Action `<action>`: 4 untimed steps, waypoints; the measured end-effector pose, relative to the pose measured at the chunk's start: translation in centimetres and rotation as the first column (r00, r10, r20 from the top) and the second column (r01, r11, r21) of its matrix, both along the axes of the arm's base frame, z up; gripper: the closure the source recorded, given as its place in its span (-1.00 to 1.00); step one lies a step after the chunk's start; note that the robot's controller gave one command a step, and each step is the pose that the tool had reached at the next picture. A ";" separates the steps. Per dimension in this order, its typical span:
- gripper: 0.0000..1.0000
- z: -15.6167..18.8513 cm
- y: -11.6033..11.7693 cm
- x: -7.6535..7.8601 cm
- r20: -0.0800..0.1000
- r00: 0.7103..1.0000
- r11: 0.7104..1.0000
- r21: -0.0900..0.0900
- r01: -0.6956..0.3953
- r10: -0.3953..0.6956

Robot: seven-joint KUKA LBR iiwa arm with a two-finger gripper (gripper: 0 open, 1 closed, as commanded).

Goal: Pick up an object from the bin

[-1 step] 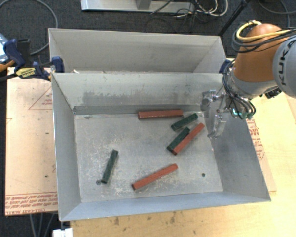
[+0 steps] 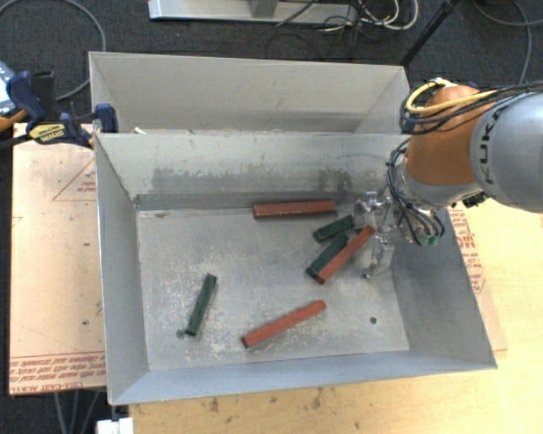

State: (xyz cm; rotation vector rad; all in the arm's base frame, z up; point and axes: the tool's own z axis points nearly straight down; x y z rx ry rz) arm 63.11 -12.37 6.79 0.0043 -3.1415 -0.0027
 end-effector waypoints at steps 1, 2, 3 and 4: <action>1.00 0.6 -0.1 0.3 0.007 1.000 1.000 -0.003 -0.002 0.002; 1.00 1.7 2.0 -4.0 0.000 0.996 0.996 0.000 -0.089 0.089; 1.00 0.8 7.8 -7.3 0.004 0.995 0.995 0.000 -0.095 0.095; -1.00 0.7 7.6 -7.4 0.002 0.996 0.996 -0.001 -0.092 0.092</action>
Offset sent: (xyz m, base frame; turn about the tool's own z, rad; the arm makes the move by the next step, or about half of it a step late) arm 0.0000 0.0000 0.0000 0.0000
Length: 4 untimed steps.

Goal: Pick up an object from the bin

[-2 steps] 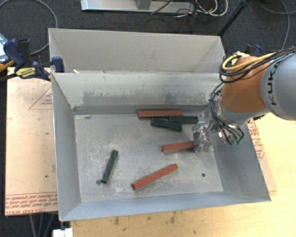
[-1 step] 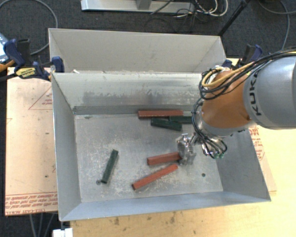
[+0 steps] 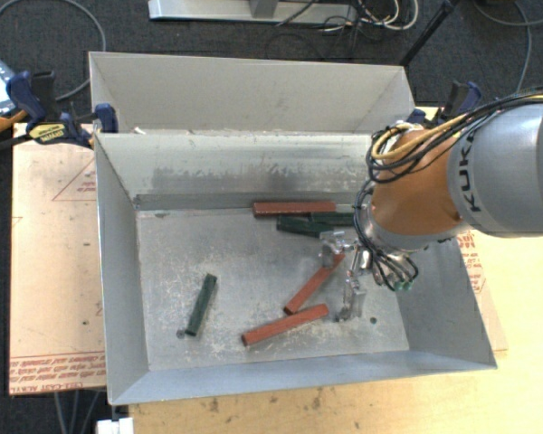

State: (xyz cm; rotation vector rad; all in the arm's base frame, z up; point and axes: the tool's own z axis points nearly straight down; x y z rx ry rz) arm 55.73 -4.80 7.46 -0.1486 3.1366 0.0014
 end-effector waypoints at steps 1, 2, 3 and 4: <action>-1.00 1.9 11.0 -2.2 0.000 0.954 0.954 0.002 -0.300 0.300; 1.00 1.8 10.7 -2.1 0.000 0.955 0.955 0.000 -0.297 0.297; -1.00 1.8 10.7 -2.1 0.000 0.955 0.955 0.000 -0.298 0.298; -1.00 -0.6 3.4 1.7 0.001 0.925 0.925 -0.004 -0.380 0.380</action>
Offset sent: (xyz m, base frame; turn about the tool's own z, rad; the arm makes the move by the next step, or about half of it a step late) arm -0.0217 0.1059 0.0187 -0.3023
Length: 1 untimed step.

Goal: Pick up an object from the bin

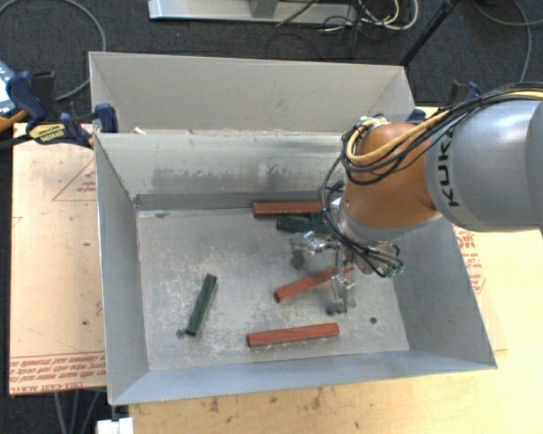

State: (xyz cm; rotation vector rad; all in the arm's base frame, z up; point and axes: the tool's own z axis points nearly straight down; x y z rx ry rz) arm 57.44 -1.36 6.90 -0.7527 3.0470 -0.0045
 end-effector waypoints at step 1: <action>1.00 0.2 0.5 0.0 -0.002 1.000 1.000 0.003 -0.005 0.005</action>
Offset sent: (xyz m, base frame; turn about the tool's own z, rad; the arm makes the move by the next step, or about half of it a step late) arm 0.0000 0.0000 0.0000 0.0000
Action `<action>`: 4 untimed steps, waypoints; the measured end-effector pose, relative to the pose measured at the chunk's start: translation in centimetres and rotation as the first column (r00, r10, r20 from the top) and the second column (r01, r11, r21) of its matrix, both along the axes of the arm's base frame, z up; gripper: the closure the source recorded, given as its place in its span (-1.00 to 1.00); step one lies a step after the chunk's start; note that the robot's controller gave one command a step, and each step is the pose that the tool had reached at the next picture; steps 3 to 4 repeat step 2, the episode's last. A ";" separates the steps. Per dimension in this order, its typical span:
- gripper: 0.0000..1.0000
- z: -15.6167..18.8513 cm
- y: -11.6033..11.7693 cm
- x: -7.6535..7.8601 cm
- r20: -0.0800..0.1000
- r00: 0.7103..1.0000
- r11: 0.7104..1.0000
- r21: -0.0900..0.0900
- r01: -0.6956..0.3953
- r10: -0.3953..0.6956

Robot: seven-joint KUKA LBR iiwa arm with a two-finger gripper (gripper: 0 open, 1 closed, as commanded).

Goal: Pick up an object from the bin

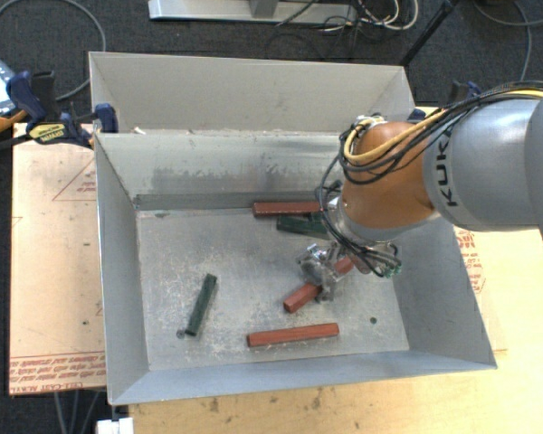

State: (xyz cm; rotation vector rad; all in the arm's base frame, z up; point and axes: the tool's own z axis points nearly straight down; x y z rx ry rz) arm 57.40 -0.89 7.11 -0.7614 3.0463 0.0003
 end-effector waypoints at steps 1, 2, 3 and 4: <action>1.00 9.3 5.3 0.6 0.010 1.000 1.000 0.004 0.024 -0.024; 1.00 16.0 3.5 0.1 0.009 0.995 0.995 0.002 0.095 -0.095; 1.00 16.0 3.5 0.1 0.009 0.995 0.995 0.002 0.095 -0.095; 1.00 16.0 3.5 0.1 0.009 0.995 0.995 0.002 0.095 -0.095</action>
Offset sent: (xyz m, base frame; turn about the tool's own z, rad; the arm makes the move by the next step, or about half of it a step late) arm 0.0037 0.0495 0.0878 0.0279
